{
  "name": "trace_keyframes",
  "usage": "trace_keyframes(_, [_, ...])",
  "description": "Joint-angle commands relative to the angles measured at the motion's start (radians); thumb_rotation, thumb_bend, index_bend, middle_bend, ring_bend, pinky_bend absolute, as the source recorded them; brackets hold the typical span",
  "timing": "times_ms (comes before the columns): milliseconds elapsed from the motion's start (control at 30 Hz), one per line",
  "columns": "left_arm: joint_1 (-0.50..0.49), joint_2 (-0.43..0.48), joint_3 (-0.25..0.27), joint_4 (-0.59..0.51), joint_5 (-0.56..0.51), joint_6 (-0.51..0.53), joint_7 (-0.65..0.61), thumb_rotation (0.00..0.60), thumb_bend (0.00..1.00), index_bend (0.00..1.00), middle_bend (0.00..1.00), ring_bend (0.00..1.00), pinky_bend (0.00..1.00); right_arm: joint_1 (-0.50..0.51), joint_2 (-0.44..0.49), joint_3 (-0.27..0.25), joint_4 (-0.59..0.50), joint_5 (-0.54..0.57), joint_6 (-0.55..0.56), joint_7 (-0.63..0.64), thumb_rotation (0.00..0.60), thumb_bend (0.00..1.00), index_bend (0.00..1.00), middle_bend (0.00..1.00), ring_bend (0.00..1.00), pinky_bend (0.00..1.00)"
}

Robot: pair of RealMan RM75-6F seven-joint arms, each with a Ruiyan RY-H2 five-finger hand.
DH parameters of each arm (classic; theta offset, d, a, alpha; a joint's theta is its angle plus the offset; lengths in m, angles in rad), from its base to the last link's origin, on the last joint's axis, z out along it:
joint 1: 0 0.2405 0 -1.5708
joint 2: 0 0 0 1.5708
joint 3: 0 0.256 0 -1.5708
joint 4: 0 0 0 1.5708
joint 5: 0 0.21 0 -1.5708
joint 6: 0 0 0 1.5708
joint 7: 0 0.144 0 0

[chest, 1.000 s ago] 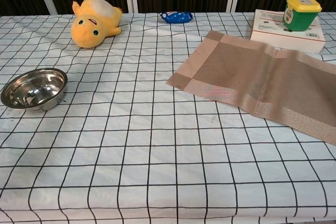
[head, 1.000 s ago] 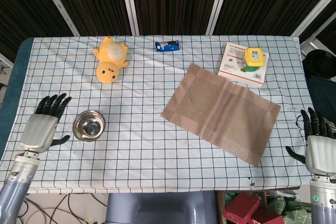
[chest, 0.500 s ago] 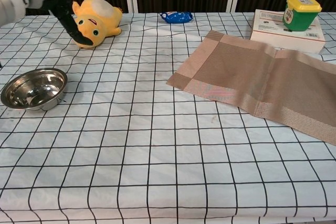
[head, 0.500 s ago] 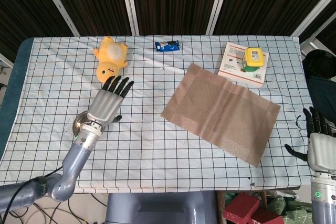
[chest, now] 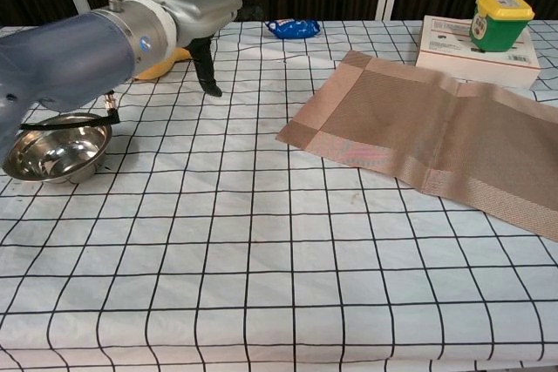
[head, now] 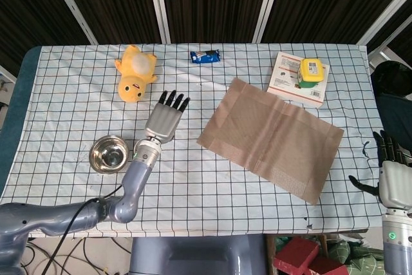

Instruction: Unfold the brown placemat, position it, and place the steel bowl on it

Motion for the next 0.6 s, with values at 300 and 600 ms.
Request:
trace_keyframes(300, [-0.134, -0.185, 0.018, 0.255, -0.079, -0.071, 0.025, 0.600, 0.05, 0.10, 0.10, 0.03, 0.10, -0.002, 0.003, 0.008, -0.001, 0.000, -0.011, 0.025, 0.600, 0.07, 0.00, 0.00, 0.00, 0.16])
trace_keyframes(600, [-0.163, -0.249, 0.041, 0.338, -0.076, -0.088, 0.006, 0.600, 0.10, 0.10, 0.11, 0.03, 0.10, -0.004, 0.007, 0.010, -0.005, -0.003, -0.020, 0.041, 0.600, 0.07, 0.00, 0.00, 0.00, 0.16])
